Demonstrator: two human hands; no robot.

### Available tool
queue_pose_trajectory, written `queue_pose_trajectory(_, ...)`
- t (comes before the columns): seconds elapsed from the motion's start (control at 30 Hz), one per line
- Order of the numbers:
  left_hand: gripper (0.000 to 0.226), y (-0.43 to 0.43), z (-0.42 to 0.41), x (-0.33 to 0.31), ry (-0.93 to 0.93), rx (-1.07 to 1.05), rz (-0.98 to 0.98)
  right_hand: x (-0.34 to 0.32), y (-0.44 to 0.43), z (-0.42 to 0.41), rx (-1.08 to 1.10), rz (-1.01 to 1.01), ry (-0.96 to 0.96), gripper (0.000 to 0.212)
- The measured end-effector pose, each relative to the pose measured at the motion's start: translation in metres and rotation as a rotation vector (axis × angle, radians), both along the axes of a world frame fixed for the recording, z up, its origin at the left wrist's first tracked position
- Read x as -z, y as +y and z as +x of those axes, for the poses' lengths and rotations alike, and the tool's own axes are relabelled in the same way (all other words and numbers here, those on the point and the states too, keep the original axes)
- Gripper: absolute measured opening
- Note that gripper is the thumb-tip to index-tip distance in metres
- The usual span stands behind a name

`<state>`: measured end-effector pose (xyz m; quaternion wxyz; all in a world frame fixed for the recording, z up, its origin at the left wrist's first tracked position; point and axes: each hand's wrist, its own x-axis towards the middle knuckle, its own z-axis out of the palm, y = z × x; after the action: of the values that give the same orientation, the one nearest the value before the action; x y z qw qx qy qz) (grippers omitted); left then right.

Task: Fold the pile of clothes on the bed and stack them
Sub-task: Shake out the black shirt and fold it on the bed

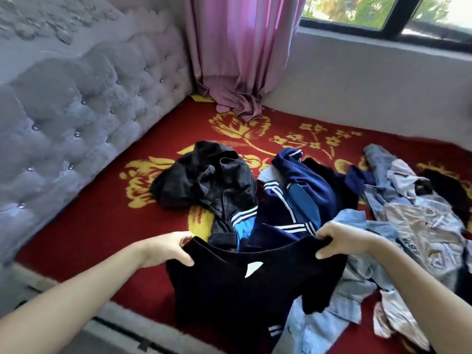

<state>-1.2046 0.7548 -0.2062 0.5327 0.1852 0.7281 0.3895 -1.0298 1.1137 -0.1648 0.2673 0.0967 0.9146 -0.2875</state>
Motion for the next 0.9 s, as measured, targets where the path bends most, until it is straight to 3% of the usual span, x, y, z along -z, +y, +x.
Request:
queue_pose_trajectory(0.1,0.020,0.001,0.012,0.012,0.056,0.052,-0.124,0.018,0.005,0.004,-0.008,-0.077,-0.025,0.048)
queue_pose_trajectory(0.17,0.022,0.007,0.015,0.018,0.241,0.150,-0.262,0.027,0.006,0.004,-0.063,-0.093,-0.087,0.046)
queue_pose_trajectory(0.23,0.030,0.019,-0.001,0.015,0.494,0.174,-0.376,0.028,0.014,-0.013,0.038,-0.043,0.016,0.047)
queue_pose_trajectory(0.27,0.030,0.029,-0.017,0.010,0.591,0.092,-0.359,0.027,0.018,-0.028,0.193,-0.039,0.185,0.049)
queue_pose_trajectory(0.33,0.020,0.061,-0.058,-0.009,0.731,-0.266,-0.200,0.016,0.022,-0.065,0.662,-0.060,0.610,0.036)
queue_pose_trajectory(0.4,0.003,0.103,-0.098,-0.032,0.854,-0.589,-0.059,-0.002,0.024,-0.106,1.032,0.069,0.812,0.021)
queue_pose_trajectory(0.43,0.022,0.124,-0.113,-0.040,0.859,-0.658,-0.017,-0.008,0.024,-0.123,1.068,0.141,0.777,0.040)
queue_pose_trajectory(0.5,0.065,0.156,-0.124,-0.041,0.741,-0.592,-0.001,-0.005,0.019,-0.141,1.026,0.202,0.660,0.075)
queue_pose_trajectory(0.57,0.085,0.163,-0.116,-0.018,0.695,-0.445,-0.074,0.026,0.008,-0.139,0.985,0.194,0.584,0.083)
queue_pose_trajectory(0.63,0.090,0.147,-0.094,0.032,0.678,-0.345,-0.181,0.085,-0.010,-0.115,0.952,0.193,0.467,0.080)
queue_pose_trajectory(0.77,0.087,0.080,-0.028,0.150,0.361,-0.275,-0.507,0.212,-0.066,-0.035,1.068,0.031,0.038,0.069)
queue_pose_trajectory(0.9,0.070,0.032,0.015,0.219,0.141,-0.235,-0.591,0.280,-0.113,0.003,1.170,-0.103,-0.097,0.059)
